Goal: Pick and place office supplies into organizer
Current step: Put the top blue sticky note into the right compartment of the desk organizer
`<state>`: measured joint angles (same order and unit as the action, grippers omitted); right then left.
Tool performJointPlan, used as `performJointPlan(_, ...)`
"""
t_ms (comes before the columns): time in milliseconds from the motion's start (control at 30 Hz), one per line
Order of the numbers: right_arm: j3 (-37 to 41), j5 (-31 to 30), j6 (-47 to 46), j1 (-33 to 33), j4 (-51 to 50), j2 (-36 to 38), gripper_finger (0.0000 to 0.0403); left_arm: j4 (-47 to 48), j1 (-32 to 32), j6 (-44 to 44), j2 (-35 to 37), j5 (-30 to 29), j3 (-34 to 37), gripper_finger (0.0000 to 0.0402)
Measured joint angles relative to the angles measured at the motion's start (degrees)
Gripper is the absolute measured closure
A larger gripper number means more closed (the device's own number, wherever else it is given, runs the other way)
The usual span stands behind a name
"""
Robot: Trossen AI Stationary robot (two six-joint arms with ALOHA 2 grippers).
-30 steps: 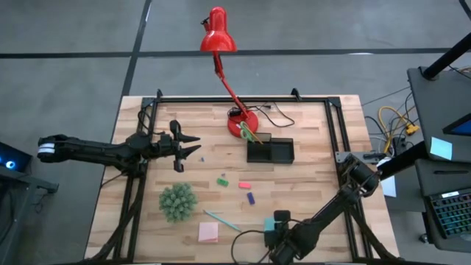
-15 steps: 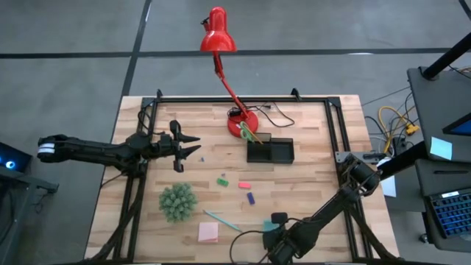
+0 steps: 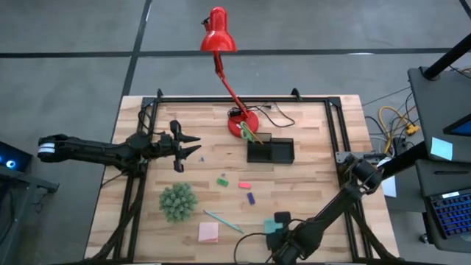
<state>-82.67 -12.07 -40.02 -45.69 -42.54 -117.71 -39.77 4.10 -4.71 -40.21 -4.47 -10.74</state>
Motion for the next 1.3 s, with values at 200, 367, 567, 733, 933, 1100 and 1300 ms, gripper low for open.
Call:
performJointPlan(200, -0.04, -2.57, -0.01, -0.09, -0.77, 1.61, 0.0396, 0.00, 0.02, 0.00, 0.00, 0.00, 0.00, 0.0294)
performJointPlan(367, -0.13, -4.19, 0.03, -0.20, -1.11, 2.28, 0.0396, -0.02, 0.02, 0.00, 0.00, 0.00, 0.00, 0.0294)
performJointPlan(567, -0.22, -7.45, 0.01, -0.31, -2.73, 4.30, 0.0395, 0.00, 0.02, 0.00, -0.01, 0.00, 0.00, 0.0294)
performJointPlan(733, -0.26, -10.47, 0.01, -0.56, -4.20, 7.29, 0.0395, -0.03, 0.02, 0.00, 0.00, 0.00, 0.00, 0.0294)
performJointPlan(933, -0.35, -12.50, 0.07, -0.56, -5.16, 9.61, 0.0395, 0.00, 0.00, 0.00, -0.02, 0.00, 0.00, 0.0294)
performJointPlan(1100, -0.35, -12.62, 0.21, -0.55, -6.20, 9.73, 0.0395, -0.02, 0.02, 0.00, 0.00, 0.04, 0.00, 0.0294)
performJointPlan(1300, -0.35, -13.55, 0.21, -0.55, -7.32, 9.73, 0.0395, -0.02, 0.02, 0.00, -0.01, 0.17, 0.00, 0.0294)
